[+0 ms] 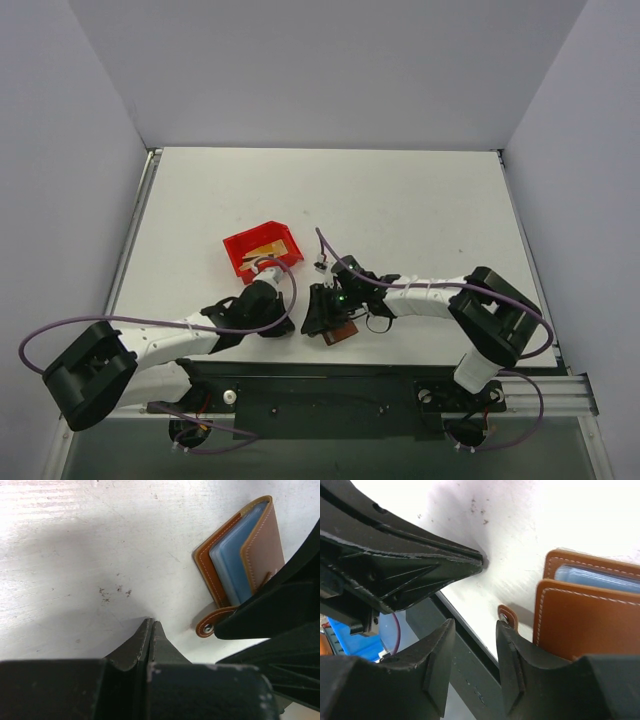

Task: Put the credit cards into the card holder
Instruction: Close the card holder at the center of the board.

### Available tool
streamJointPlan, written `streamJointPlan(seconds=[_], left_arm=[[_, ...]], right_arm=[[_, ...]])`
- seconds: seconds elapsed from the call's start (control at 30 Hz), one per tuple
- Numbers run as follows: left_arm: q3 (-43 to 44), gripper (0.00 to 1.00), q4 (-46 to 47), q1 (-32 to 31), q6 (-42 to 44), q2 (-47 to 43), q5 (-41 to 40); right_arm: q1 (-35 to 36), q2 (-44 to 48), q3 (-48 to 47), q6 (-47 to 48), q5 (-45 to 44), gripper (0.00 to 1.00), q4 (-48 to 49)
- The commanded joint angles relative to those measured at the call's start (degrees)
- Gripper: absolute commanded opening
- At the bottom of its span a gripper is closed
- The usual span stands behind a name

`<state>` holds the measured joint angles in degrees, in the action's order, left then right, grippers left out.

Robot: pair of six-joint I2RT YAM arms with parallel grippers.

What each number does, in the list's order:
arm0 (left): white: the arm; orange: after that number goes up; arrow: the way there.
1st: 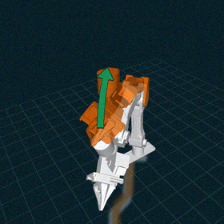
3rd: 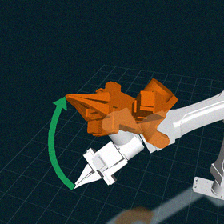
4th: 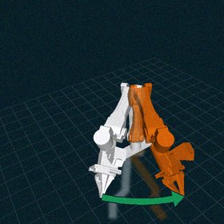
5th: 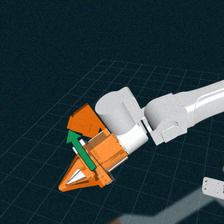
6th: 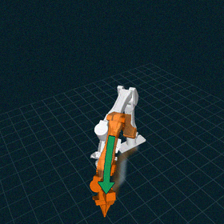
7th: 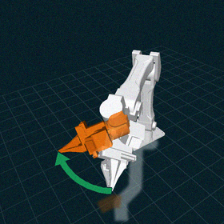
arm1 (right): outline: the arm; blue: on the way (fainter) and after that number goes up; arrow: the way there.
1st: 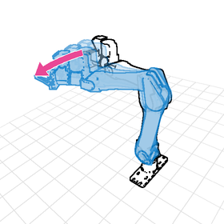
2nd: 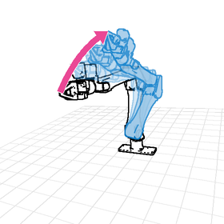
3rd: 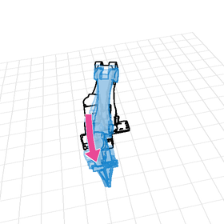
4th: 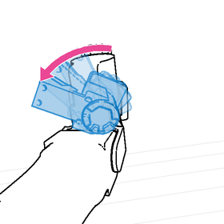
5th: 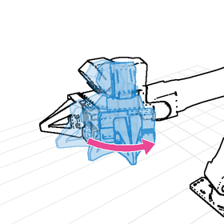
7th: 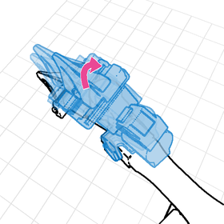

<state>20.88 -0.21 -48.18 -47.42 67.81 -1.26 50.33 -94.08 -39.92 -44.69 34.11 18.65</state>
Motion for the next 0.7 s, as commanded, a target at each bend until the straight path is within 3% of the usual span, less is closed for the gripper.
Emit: streamJointPlan(seconds=[0.0, 0.27, 0.43, 0.53, 0.67], left_arm=[[1.4, 0.0, -3.0, 0.9, 1.0, -1.2, -1.2], [2.7, 0.0, -4.8, 1.7, 2.0, -2.3, -1.7], [4.0, 0.0, -5.9, 2.0, 2.9, -2.6, -2.1], [4.5, 0.0, -5.9, 2.0, 3.4, -2.2, -2.0], [5.1, 0.0, -5.9, 2.2, 3.6, -1.6, -1.3]], right_arm=[[0.5, 2.2, -3.0, 2.1, 3.1, 0.35, 0.8], [0.3, 13.6, -3.9, 5.5, 0.5, 0.36, -3.6], [-1.3, 21.8, -4.2, 9.7, -15.8, 0.35, -15.5], [-3.4, 25.7, -2.7, 9.1, -26.2, 0.27, -20.5], [-8.2, 24.5, -0.8, 7.9, -28.1, 0.12, -24.9]])
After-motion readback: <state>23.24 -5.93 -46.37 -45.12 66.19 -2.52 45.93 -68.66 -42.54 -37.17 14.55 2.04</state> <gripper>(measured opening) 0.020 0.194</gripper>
